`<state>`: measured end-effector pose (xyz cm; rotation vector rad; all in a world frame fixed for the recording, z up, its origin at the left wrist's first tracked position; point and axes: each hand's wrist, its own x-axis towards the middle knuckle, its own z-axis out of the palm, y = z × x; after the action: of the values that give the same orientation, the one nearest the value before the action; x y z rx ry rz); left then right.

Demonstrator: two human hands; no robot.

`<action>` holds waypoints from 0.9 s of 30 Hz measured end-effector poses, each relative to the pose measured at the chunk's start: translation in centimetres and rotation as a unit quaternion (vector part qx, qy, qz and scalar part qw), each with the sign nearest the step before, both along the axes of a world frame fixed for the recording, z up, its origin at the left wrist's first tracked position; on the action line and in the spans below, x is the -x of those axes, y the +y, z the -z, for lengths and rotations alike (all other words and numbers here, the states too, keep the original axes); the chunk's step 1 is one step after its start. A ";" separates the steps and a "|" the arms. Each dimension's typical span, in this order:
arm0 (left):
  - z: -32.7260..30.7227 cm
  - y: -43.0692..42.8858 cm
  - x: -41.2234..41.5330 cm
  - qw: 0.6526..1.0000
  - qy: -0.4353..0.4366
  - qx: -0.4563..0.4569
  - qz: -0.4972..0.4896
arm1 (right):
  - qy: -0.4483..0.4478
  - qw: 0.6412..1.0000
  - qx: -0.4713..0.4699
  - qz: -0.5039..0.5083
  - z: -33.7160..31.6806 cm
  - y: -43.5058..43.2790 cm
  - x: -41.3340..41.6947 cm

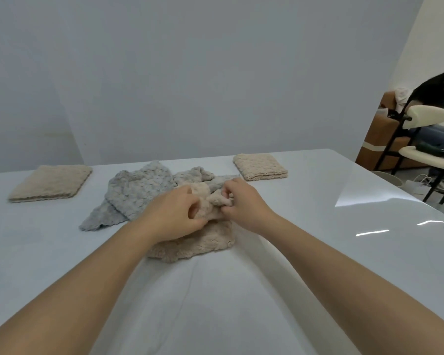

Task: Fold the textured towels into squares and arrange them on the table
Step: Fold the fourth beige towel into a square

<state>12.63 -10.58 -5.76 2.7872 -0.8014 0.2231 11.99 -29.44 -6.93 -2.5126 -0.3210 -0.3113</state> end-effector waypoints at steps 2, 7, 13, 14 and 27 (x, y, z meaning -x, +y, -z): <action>-0.6 0.7 0.5 0.993 0.033 0.115 -0.004 | -0.021 0.999 -0.033 -0.031 -0.7 0.3 1.3; -3.0 0.5 2.0 0.966 0.160 0.180 0.093 | -0.027 0.985 -0.101 -0.140 -3.0 1.2 4.3; -3.4 1.8 2.6 0.992 0.083 0.080 0.043 | -0.022 0.983 -0.151 -0.102 -5.2 0.0 6.5; -3.2 2.5 2.7 0.996 0.042 0.065 0.033 | -0.018 0.988 -0.138 -0.074 -5.4 -0.5 6.7; -5.8 9.4 5.3 0.998 -0.043 0.033 -0.035 | 0.003 0.978 -0.196 0.071 -7.2 -0.7 6.7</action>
<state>7.37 -1.22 0.01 2.7617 -0.7017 0.3785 5.31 -30.17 0.26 -2.1491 -0.0674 -0.3829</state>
